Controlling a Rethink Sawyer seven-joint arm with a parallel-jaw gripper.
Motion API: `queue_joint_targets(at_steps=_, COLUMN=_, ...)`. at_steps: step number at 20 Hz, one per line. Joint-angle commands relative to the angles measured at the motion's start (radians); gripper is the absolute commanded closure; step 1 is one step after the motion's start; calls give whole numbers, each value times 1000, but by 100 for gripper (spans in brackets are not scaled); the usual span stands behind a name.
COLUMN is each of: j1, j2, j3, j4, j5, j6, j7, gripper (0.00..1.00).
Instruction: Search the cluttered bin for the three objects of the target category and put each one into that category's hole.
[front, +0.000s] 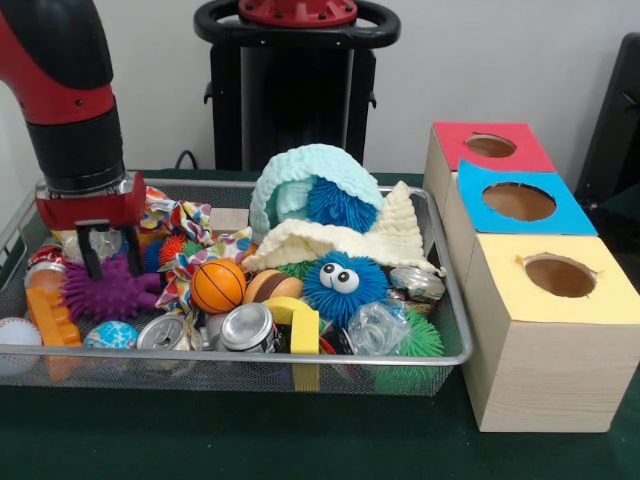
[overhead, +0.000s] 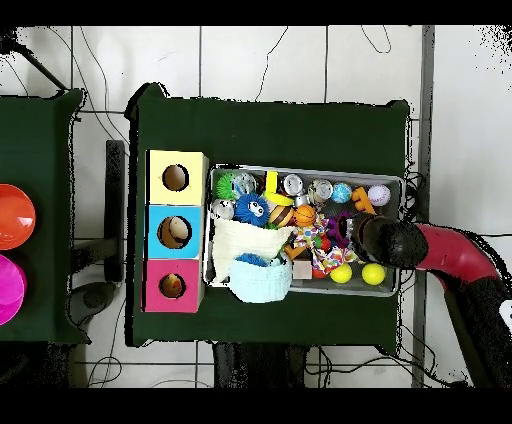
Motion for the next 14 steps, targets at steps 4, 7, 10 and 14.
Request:
queue_joint_targets(at_steps=4, j1=17, j2=19, j3=-37, j4=-52, j5=-57, j6=-2, j7=-67, gripper=0)
queue_joint_targets(at_steps=7, j1=15, j2=17, j3=-32, j4=-52, j5=-65, j6=-12, j7=-81, gripper=0)
queue_joint_targets(at_steps=10, j1=8, j2=25, j3=-24, j4=-57, j5=-62, j6=-10, j7=-96, gripper=0)
queue_joint_targets(at_steps=14, j1=-10, j2=46, j3=-4, j4=-66, j5=-50, j6=-6, j7=-123, gripper=0)
